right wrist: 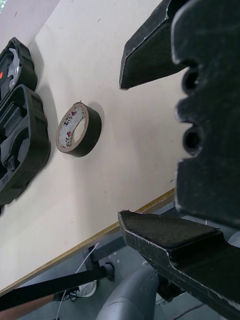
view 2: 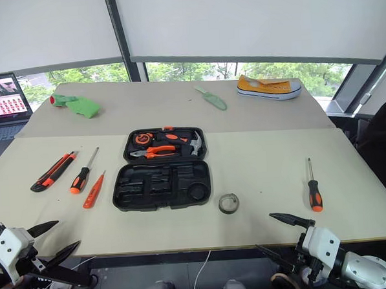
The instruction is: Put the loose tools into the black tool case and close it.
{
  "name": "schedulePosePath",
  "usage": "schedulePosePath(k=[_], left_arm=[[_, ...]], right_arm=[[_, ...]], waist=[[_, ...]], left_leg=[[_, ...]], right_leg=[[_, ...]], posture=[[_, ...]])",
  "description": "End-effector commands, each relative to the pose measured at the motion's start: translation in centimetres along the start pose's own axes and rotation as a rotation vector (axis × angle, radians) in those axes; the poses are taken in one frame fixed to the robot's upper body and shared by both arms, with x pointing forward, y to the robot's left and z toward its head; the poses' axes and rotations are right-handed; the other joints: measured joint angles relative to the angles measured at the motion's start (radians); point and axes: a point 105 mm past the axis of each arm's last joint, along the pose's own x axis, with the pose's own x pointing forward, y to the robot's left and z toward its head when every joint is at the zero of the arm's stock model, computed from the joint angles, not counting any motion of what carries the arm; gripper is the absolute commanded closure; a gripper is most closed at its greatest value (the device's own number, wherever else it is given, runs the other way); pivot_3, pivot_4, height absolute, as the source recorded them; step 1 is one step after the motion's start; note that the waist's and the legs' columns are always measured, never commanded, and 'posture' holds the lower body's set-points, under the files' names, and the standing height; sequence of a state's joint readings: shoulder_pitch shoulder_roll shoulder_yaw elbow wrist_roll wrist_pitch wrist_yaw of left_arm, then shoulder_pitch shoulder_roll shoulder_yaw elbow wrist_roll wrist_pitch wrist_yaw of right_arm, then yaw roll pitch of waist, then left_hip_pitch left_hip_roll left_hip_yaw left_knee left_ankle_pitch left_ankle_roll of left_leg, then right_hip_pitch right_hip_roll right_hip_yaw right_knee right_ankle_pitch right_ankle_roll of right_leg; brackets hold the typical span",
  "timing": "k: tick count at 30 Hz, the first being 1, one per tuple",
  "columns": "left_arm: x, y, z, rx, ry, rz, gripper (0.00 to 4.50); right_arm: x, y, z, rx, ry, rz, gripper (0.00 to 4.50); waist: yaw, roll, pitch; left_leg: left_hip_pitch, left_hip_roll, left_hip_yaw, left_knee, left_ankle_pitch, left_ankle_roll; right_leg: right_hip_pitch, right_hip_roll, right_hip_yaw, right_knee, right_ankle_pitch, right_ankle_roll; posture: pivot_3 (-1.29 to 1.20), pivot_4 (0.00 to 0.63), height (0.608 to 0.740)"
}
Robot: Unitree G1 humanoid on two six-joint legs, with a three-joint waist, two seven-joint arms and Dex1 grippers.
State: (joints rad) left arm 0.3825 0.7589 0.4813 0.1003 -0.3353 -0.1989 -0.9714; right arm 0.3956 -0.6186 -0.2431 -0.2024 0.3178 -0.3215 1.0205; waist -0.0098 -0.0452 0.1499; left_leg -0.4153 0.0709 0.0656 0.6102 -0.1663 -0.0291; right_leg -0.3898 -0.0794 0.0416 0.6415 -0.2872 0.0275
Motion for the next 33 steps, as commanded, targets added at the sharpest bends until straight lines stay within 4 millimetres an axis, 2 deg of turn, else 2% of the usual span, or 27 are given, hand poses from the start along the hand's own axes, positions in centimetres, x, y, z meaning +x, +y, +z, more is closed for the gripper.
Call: schedulePosePath(k=[1, 4, 7, 9, 14, 17, 19, 25, 31, 33], left_arm=[[-0.4, 0.6, 0.0, -0.046, -0.01, 0.039, 0.0], [-1.5, 2.1, 0.6, -0.2, -0.084, 0.139, 0.0], [-2.8, 3.6, -0.1, -0.317, -0.109, 0.292, 0.0], [-3.9, 4.4, -1.0, -0.379, -0.104, 0.401, 0.0], [-6.4, 5.0, -3.8, -0.588, -0.047, 0.606, 0.0], [-6.7, 5.1, -3.5, -0.677, -0.077, 0.612, 0.0], [-6.1, 5.3, -2.7, -0.677, -0.081, 0.579, 0.0], [-2.3, 7.2, 0.5, -0.668, -0.039, 0.502, 0.0], [4.3, 8.9, 3.9, -0.651, 0.069, 0.443, 0.0], [7.6, 9.3, 5.3, -0.668, 0.087, 0.433, 0.0]], right_arm=[[0.3, -0.4, 0.6, -0.008, -0.03, -0.005, 0.03], [1.8, -1.0, 2.8, 0.023, -0.161, -0.022, 0.03], [2.9, -2.0, 5.1, 0.038, -0.311, -0.058, 0.03], [3.4, -1.9, 6.3, 0.103, -0.365, -0.004, 0.03], [4.3, -2.6, 8.3, 0.067, -0.449, -0.042, 0.03], [4.8, -2.9, 9.4, 0.038, -0.489, -0.062, 0.03], [5.0, -3.3, 9.9, 0.036, -0.511, -0.088, 0.03], [5.8, -3.7, 10.2, 0.026, -0.519, -0.075, 0.03], [6.4, -3.5, 9.8, 0.024, -0.499, -0.038, 0.03], [6.5, -3.2, 9.6, 0.027, -0.491, -0.03, 0.03]], waist=[[0.0, 0.0, 0.0], [-0.005, -0.001, 0.0], [-0.008, -0.001, 0.0], [-0.006, -0.001, 0.0], [-0.003, -0.003, 0.0], [0.0, -0.004, 0.0], [0.001, -0.004, 0.0], [0.013, -0.005, 0.0], [0.02, -0.005, 0.0], [0.019, -0.005, 0.0]], left_leg=[[0.0, 0.0, 0.0, 0.0, 0.0, 0.0], [0.0, 0.0, 0.0, 0.0, 0.0, 0.0], [0.0, 0.004, 0.0, 0.001, 0.0, 0.0], [0.0, 0.004, 0.0, 0.001, 0.0, 0.0], [0.0, 0.003, 0.0, 0.001, 0.0, 0.001], [0.0, 0.003, 0.0, 0.001, 0.0, 0.0], [0.0, 0.004, 0.0, 0.002, 0.0, 0.0], [0.0, 0.004, 0.0, 0.002, 0.0, 0.0], [0.0, 0.003, 0.0, 0.003, 0.0, 0.0], [-0.001, 0.003, 0.0, 0.003, 0.001, 0.0]], right_leg=[[0.0, 0.0, 0.0, 0.0, 0.0, 0.0], [0.0, 0.001, 0.0, 0.001, 0.0, 0.0], [0.0, 0.003, 0.0, 0.001, 0.0, 0.0], [0.0, 0.003, 0.0, 0.002, 0.0, 0.0], [0.0, 0.003, 0.0, 0.002, 0.002, -0.003], [0.0, 0.003, -0.001, 0.002, 0.001, -0.002], [-0.003, 0.002, -0.002, 0.002, 0.001, -0.002], [-0.003, 0.002, -0.004, 0.002, 0.004, -0.006], [0.0, 0.003, -0.004, 0.002, 0.006, -0.008], [0.001, 0.003, -0.003, 0.002, 0.01, -0.001]], posture=[[0.0, 0.15, 0.74], [0.0, 0.15, 0.74], [0.0, 0.15, 0.74], [0.0, 0.15, 0.74], [0.0, 0.15, 0.74], [0.0, 0.15, 0.74], [0.0, 0.15, 0.74], [0.0, 0.15, 0.74], [0.0, 0.15, 0.74], [0.0, 0.15, 0.74]])
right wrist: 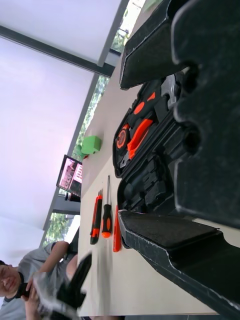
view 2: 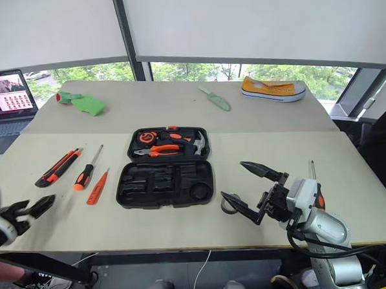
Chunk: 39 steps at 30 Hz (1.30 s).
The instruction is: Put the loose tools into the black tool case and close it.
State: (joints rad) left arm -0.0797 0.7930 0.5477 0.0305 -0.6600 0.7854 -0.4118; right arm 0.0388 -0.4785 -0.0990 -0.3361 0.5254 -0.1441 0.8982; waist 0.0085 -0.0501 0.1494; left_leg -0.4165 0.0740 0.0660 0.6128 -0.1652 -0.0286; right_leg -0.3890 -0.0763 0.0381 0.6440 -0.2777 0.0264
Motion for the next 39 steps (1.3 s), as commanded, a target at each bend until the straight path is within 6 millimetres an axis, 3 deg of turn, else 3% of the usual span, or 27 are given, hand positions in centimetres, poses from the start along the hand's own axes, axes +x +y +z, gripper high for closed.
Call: schedulePosePath(k=[1, 4, 9, 12, 20, 22, 25, 28, 32, 35, 39], left_arm=[[4.0, -2.1, 1.4, 0.007, 0.066, 0.029, 0.0], [5.9, -2.8, 1.8, 0.014, 0.119, 0.045, 0.0], [7.1, -3.2, 1.4, 0.03, 0.187, 0.053, 0.0], [7.2, -2.7, 1.0, 0.027, 0.214, 0.078, 0.68], [6.7, -1.9, 1.0, -0.012, 0.151, 0.075, 3.62], [6.8, -2.0, 2.1, -0.001, 0.058, 0.041, 3.67], [6.2, -3.3, 5.4, 0.052, -0.165, -0.086, 3.67], [4.4, -8.6, 8.4, 0.332, -0.368, -0.413, 3.67], [3.5, -14.8, 6.8, 0.766, -0.381, -0.782, 3.67], [4.5, -17.5, 5.9, 0.954, -0.363, -0.916, 3.67], [7.1, -19.0, 4.6, 1.209, -0.295, -0.953, 3.67]], right_arm=[[0.0, 0.2, 0.2, -0.02, 0.004, 0.017, 0.03], [-0.1, 0.5, 0.1, -0.02, 0.009, 0.021, 0.03], [-0.4, 0.7, 0.1, -0.019, 0.019, 0.011, 0.03], [-0.6, 0.9, 0.2, -0.019, 0.023, 0.005, 0.0], [-1.2, 0.8, -0.2, -0.022, 0.046, -0.019, 0.0], [-1.4, 0.8, -0.3, -0.021, 0.054, -0.022, 0.0], [-1.8, 0.4, -0.3, -0.028, 0.062, -0.038, 0.0], [-2.3, -0.7, 0.2, -0.053, 0.07, -0.064, 0.0], [-2.6, -2.1, 0.4, -0.079, 0.082, -0.086, 0.0], [-2.5, -2.3, 0.4, -0.082, 0.082, -0.078, 0.0], [-2.1, -1.9, 0.4, -0.074, 0.074, -0.058, 0.0]], waist=[[0.003, 0.0, 0.001], [-0.004, 0.0, 0.0], [-0.024, 0.0, 0.001], [-0.023, 0.0, 0.001], [-0.022, 0.0, 0.001], [-0.023, 0.0, 0.001], [-0.02, 0.0, 0.001], [-0.015, -0.002, 0.002], [-0.001, -0.001, 0.001], [0.008, 0.0, 0.001], [0.003, 0.0, 0.001]], left_leg=[[0.0, -0.001, -0.001, 0.001, 0.001, 0.002], [-0.003, -0.002, -0.004, 0.001, 0.005, 0.007], [-0.006, -0.002, -0.005, 0.0, 0.003, 0.005], [-0.006, -0.003, -0.005, 0.0, 0.003, 0.005], [-0.005, -0.003, -0.005, 0.003, 0.003, 0.005], [-0.005, -0.003, -0.005, 0.003, 0.003, 0.005], [-0.005, -0.003, -0.005, 0.003, 0.003, 0.005], [-0.007, -0.003, -0.005, 0.003, 0.003, 0.004], [-0.007, -0.005, -0.004, 0.003, 0.003, 0.004], [-0.007, -0.005, -0.004, 0.003, 0.003, 0.004], [-0.008, -0.005, -0.005, 0.006, 0.004, 0.006]], right_leg=[[0.0, 0.001, 0.0, 0.002, -0.001, 0.002], [-0.001, 0.003, 0.0, 0.002, -0.002, 0.003], [-0.005, 0.003, 0.001, 0.003, -0.003, 0.004], [-0.005, 0.003, 0.001, 0.003, -0.003, 0.004], [-0.002, 0.001, 0.001, 0.004, -0.003, 0.004], [-0.002, 0.001, 0.001, 0.004, -0.003, 0.004], [-0.002, 0.001, 0.001, 0.004, -0.003, 0.004], [-0.003, 0.001, 0.0, 0.003, -0.003, 0.004], [-0.002, -0.001, 0.0, 0.002, -0.002, 0.005], [-0.001, 0.0, 0.0, 0.002, -0.002, 0.005], [-0.001, 0.001, 0.001, 0.002, -0.002, 0.005]], posture=[[0.0, 0.15, 0.74], [0.0, 0.15, 0.74], [0.0, 0.15, 0.74], [0.0, 0.15, 0.74], [0.0, 0.15, 0.74], [0.0, 0.15, 0.74], [0.0, 0.15, 0.74], [0.0, 0.15, 0.74], [0.0, 0.15, 0.74], [0.0, 0.15, 0.74], [0.0, 0.15, 0.74]])
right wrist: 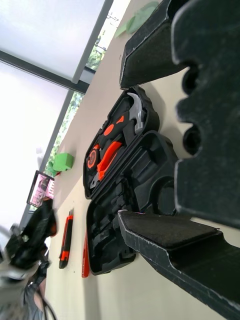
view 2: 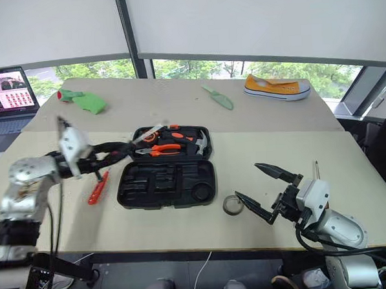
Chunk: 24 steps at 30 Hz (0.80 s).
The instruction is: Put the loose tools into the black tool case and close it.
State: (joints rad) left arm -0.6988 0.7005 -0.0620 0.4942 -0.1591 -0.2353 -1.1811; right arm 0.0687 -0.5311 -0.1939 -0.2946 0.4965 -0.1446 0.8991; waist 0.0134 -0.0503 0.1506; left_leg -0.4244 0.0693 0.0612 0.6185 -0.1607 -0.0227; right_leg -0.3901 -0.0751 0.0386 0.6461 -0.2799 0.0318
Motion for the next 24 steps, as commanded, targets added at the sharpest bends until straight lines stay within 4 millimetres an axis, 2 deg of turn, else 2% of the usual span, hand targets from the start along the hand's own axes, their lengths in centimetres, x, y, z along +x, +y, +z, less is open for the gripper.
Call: schedulePosePath(k=[1, 6, 14, 20, 24], left_arm=[[1.6, 0.3, -0.9, 0.185, 0.098, -0.091, 3.67], [2.5, 0.0, -2.1, 0.257, 0.162, -0.173, 3.67], [2.5, -0.6, -4.2, 0.228, 0.263, -0.221, 3.67], [4.0, -0.2, -3.6, 0.164, 0.225, -0.169, 3.67], [4.0, -0.3, -4.0, 0.169, 0.259, -0.18, 3.67]], right_arm=[[0.2, 0.1, 1.0, -0.013, -0.038, 0.014, 0.0], [-0.2, 0.6, 1.0, -0.009, -0.034, 0.002, 0.0], [-0.8, 1.2, 0.6, 0.001, -0.024, -0.038, 0.0], [-0.9, 1.5, 0.6, 0.012, -0.025, -0.043, 0.0], [-0.9, 1.6, 0.6, 0.017, -0.023, -0.041, 0.0]], waist=[[-0.005, 0.0, 0.0], [-0.012, 0.0, 0.0], [-0.005, 0.001, 0.001], [-0.003, 0.001, 0.001], [-0.002, 0.001, 0.001]], left_leg=[[-0.001, 0.0, 0.0, 0.001, 0.0, 0.0], [-0.004, 0.0, 0.0, 0.006, -0.002, 0.003], [-0.007, 0.0, -0.001, 0.01, -0.002, 0.003], [-0.006, 0.0, -0.001, 0.011, -0.002, 0.003], [-0.007, 0.0, -0.001, 0.012, -0.002, 0.003]], right_leg=[[0.0, 0.0, 0.0, 0.0, 0.0, 0.0], [-0.001, 0.001, 0.001, 0.0, 0.0, 0.003], [-0.002, 0.0, 0.0, 0.001, 0.0, 0.005], [-0.001, 0.0, 0.001, 0.002, 0.001, 0.006], [-0.001, 0.0, 0.001, 0.001, 0.001, 0.006]], posture=[[0.0, 0.15, 0.74], [0.0, 0.15, 0.74], [0.0, 0.15, 0.74], [0.0, 0.15, 0.74], [0.0, 0.15, 0.74]])
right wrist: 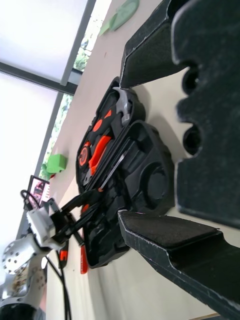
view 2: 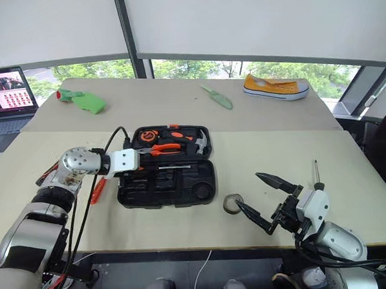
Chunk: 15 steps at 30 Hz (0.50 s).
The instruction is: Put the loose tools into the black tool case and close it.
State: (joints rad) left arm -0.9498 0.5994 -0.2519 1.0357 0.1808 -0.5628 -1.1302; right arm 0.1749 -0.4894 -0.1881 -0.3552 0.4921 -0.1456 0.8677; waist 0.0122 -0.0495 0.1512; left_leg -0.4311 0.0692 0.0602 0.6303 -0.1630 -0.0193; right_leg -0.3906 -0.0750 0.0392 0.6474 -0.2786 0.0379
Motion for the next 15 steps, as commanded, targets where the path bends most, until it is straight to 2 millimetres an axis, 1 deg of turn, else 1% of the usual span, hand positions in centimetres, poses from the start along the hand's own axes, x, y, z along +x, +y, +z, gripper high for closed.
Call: schedulePosePath(k=[1, 5, 9, 11, 12, 14, 15], left_arm=[[-0.3, 1.1, 0.4, 0.02, 0.02, 0.027, 3.67], [-0.3, 1.6, 0.2, 0.027, 0.049, 0.055, 3.67], [-0.1, 2.1, 0.4, -0.014, 0.035, 0.093, 3.67], [0.0, 1.8, 0.7, -0.006, 0.012, 0.069, 2.67], [0.0, 1.5, 0.8, 0.002, 0.003, 0.05, 2.44], [-0.1, 1.2, 0.8, 0.017, -0.005, 0.033, 1.73], [-0.1, 1.1, 0.8, 0.023, -0.01, 0.037, 1.48]], right_arm=[[0.0, 0.1, 1.1, -0.038, -0.037, -0.001, 0.0], [0.0, 0.2, 1.1, -0.031, -0.033, 0.005, 0.0], [0.1, 0.3, 1.0, -0.023, -0.031, 0.009, 0.0], [0.1, 0.4, 0.9, -0.018, -0.029, 0.012, 0.0], [0.1, 0.4, 0.9, -0.016, -0.028, 0.013, 0.0], [0.1, 0.4, 0.8, -0.011, -0.025, 0.016, 0.0], [0.1, 0.5, 0.8, -0.009, -0.023, 0.017, 0.0]], waist=[[0.0, 0.0, 0.0], [0.0, 0.0, 0.0], [0.0, 0.0, 0.0], [0.001, 0.0, 0.0], [0.001, 0.0, 0.0], [0.001, 0.001, 0.0], [0.0, 0.0, 0.0]], left_leg=[[0.0, 0.0, 0.0, 0.0, 0.0, 0.0], [0.0, 0.0, -0.001, 0.001, 0.0, 0.0], [0.0, 0.0, -0.001, 0.002, 0.0, 0.0], [0.0, 0.0, -0.001, 0.003, 0.0, 0.0], [0.0, 0.0, -0.001, 0.003, 0.0, 0.001], [0.0, 0.0, -0.001, 0.003, 0.001, 0.001], [0.0, 0.0, -0.001, 0.003, 0.001, 0.001]], right_leg=[[0.0, 0.0, 0.0, 0.0, 0.0, 0.0], [0.0, 0.0, 0.0, 0.001, 0.0, 0.0], [0.001, 0.0, 0.0, 0.001, 0.001, 0.001], [0.001, 0.0, 0.0, 0.001, 0.001, 0.002], [0.001, 0.0, 0.0, 0.001, 0.001, 0.002], [0.002, 0.0, 0.0, 0.001, 0.001, 0.001], [0.002, 0.0, 0.0, 0.001, 0.001, 0.001]], posture=[[0.0, 0.15, 0.74], [0.0, 0.15, 0.74], [0.0, 0.15, 0.74], [0.0, 0.15, 0.74], [0.0, 0.15, 0.74], [0.0, 0.15, 0.74], [0.0, 0.15, 0.74]])
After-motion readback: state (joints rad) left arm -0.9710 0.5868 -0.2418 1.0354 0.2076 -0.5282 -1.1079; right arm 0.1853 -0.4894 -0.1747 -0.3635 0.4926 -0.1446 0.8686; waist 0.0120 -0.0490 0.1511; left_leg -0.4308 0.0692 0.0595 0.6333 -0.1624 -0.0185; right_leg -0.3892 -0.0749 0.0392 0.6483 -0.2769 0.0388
